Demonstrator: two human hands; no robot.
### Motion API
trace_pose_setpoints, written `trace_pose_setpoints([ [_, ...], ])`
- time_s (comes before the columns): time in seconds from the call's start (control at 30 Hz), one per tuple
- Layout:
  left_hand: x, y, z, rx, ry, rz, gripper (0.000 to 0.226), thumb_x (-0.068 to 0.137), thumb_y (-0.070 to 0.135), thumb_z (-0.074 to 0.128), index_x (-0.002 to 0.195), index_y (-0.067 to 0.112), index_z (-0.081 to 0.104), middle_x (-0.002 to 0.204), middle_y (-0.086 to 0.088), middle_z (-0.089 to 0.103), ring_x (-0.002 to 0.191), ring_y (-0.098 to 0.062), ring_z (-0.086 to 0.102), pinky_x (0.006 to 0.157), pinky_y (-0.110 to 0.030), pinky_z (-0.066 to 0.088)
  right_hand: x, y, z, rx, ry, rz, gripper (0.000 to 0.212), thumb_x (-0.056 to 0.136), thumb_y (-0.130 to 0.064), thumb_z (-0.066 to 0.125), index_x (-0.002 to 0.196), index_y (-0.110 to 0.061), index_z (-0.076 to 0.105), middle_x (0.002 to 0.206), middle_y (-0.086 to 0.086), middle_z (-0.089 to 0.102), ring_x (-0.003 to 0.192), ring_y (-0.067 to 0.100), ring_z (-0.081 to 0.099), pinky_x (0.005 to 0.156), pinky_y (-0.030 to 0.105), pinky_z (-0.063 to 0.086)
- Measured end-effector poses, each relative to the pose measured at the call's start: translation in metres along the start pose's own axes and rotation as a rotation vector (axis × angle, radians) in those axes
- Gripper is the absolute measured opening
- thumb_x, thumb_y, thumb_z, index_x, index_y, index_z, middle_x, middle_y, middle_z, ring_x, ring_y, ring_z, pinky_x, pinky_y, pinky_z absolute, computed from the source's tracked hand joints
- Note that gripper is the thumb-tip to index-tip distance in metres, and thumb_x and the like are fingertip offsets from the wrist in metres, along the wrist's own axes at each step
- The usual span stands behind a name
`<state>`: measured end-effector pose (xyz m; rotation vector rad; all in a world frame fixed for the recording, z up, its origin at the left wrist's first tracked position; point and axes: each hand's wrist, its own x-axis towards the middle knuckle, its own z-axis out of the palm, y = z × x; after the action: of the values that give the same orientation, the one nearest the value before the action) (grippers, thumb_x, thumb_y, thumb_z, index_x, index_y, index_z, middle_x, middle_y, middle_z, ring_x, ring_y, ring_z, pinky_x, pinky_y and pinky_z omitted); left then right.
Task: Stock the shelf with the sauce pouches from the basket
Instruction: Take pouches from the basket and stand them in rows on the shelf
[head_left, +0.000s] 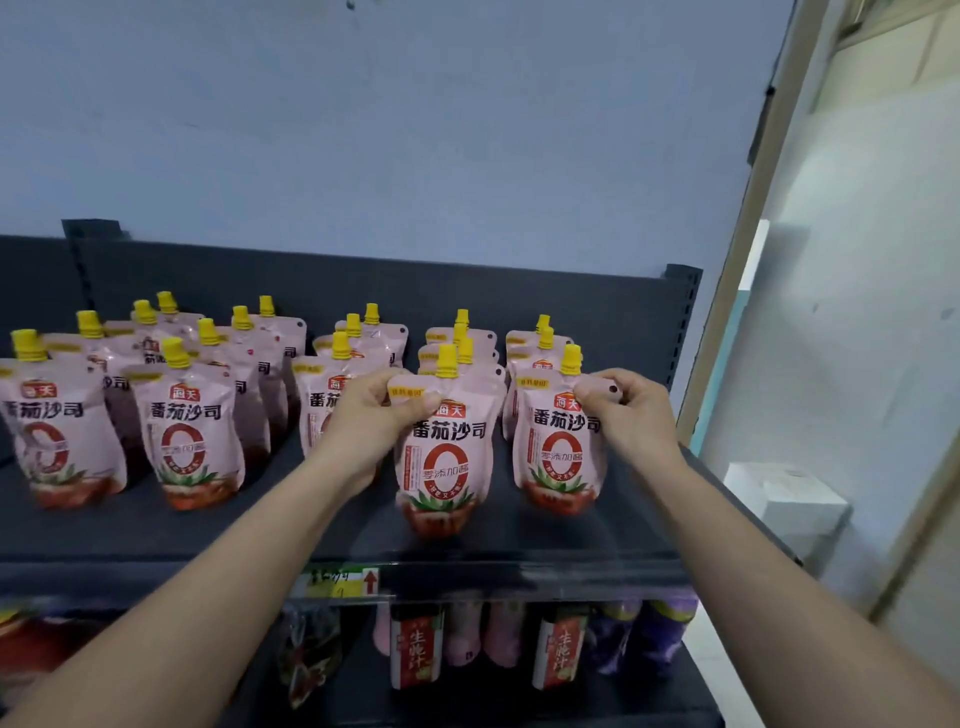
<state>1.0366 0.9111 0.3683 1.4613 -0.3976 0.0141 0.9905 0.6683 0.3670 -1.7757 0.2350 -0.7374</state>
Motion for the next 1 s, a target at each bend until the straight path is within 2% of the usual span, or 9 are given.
trace_pose_setpoints([
  [0.07, 0.004, -0.004, 0.007, -0.025, 0.005, -0.012, 0.005, 0.085, 0.002, 0.065, 0.089, 0.003, 0.064, 0.074, -0.003, 0.074, 0.065, -0.013, 0.072, 0.051, -0.023, 0.054, 0.012, 0.011, 0.002, 0.013, -0.012, 0.03, 0.006, 0.085, -0.015, 0.069, 0.08, -0.017, 0.071, 0.084, 0.004, 0.074, 0.081, 0.023, 0.072, 0.071, 0.041, 0.06],
  [0.13, 0.007, -0.008, 0.013, -0.05, 0.012, -0.016, 0.01, 0.085, 0.0, 0.064, 0.085, 0.01, 0.066, 0.076, -0.003, 0.075, 0.07, -0.016, 0.073, 0.058, -0.026, 0.058, 0.021, 0.019, 0.005, 0.022, -0.024, 0.051, 0.009, 0.084, -0.014, 0.069, 0.078, -0.019, 0.072, 0.084, 0.004, 0.075, 0.083, 0.024, 0.072, 0.074, 0.044, 0.06],
  [0.23, 0.009, -0.013, 0.022, -0.068, 0.018, -0.01, 0.017, 0.084, -0.004, 0.063, 0.086, 0.012, 0.067, 0.075, 0.0, 0.076, 0.071, -0.013, 0.073, 0.059, -0.023, 0.058, 0.036, 0.028, 0.008, 0.033, -0.056, 0.072, 0.013, 0.085, -0.013, 0.068, 0.075, -0.022, 0.071, 0.083, 0.003, 0.075, 0.082, 0.023, 0.072, 0.076, 0.046, 0.06],
  [0.33, 0.012, -0.018, 0.027, -0.086, 0.016, -0.01, 0.019, 0.084, -0.006, 0.062, 0.089, 0.011, 0.068, 0.078, -0.001, 0.076, 0.074, -0.014, 0.073, 0.063, -0.024, 0.059, 0.049, 0.033, 0.011, 0.057, -0.081, 0.08, 0.012, 0.086, -0.012, 0.067, 0.079, -0.02, 0.072, 0.085, 0.004, 0.075, 0.083, 0.022, 0.072, 0.074, 0.042, 0.061],
  [0.47, 0.016, -0.025, 0.031, -0.107, 0.029, -0.025, 0.02, 0.083, -0.006, 0.063, 0.09, 0.012, 0.069, 0.084, -0.004, 0.076, 0.082, -0.019, 0.073, 0.074, -0.033, 0.06, 0.064, 0.039, 0.016, 0.062, -0.09, 0.074, 0.008, 0.087, -0.011, 0.066, 0.082, -0.014, 0.072, 0.088, 0.006, 0.073, 0.085, 0.023, 0.071, 0.073, 0.041, 0.06],
  [0.57, 0.019, -0.028, 0.035, -0.12, 0.031, -0.039, 0.019, 0.082, -0.006, 0.064, 0.09, 0.01, 0.069, 0.088, -0.008, 0.076, 0.086, -0.024, 0.072, 0.079, -0.039, 0.058, 0.072, 0.043, 0.017, 0.077, -0.094, 0.063, 0.015, 0.087, -0.009, 0.064, 0.078, -0.019, 0.07, 0.088, 0.005, 0.073, 0.084, 0.021, 0.069, 0.072, 0.038, 0.059],
  [0.77, 0.024, -0.031, 0.042, -0.102, 0.025, -0.051, 0.017, 0.081, -0.003, 0.066, 0.09, 0.01, 0.07, 0.09, -0.009, 0.076, 0.088, -0.025, 0.072, 0.079, -0.04, 0.058, 0.081, 0.048, 0.013, 0.097, -0.128, 0.071, 0.011, 0.09, -0.008, 0.061, 0.088, -0.013, 0.07, 0.091, 0.005, 0.072, 0.082, 0.017, 0.068, 0.063, 0.029, 0.056],
  [0.9, 0.026, -0.031, 0.05, -0.043, 0.011, -0.034, 0.016, 0.082, -0.001, 0.066, 0.089, 0.013, 0.07, 0.085, -0.004, 0.076, 0.081, -0.018, 0.073, 0.069, -0.031, 0.059, 0.082, 0.047, 0.011, 0.096, -0.167, 0.05, 0.011, 0.091, -0.009, 0.06, 0.085, -0.015, 0.067, 0.086, 0.001, 0.07, 0.074, 0.011, 0.067, 0.053, 0.02, 0.051],
  [1.0, 0.026, -0.031, 0.056, -0.02, 0.008, -0.023, 0.016, 0.082, 0.0, 0.066, 0.088, 0.014, 0.069, 0.082, -0.001, 0.076, 0.077, -0.016, 0.073, 0.066, -0.03, 0.06, 0.083, 0.049, 0.008, 0.069, -0.205, 0.041, 0.017, 0.093, -0.005, 0.056, 0.085, -0.017, 0.065, 0.086, -0.001, 0.069, 0.075, 0.009, 0.066, 0.052, 0.016, 0.05],
])
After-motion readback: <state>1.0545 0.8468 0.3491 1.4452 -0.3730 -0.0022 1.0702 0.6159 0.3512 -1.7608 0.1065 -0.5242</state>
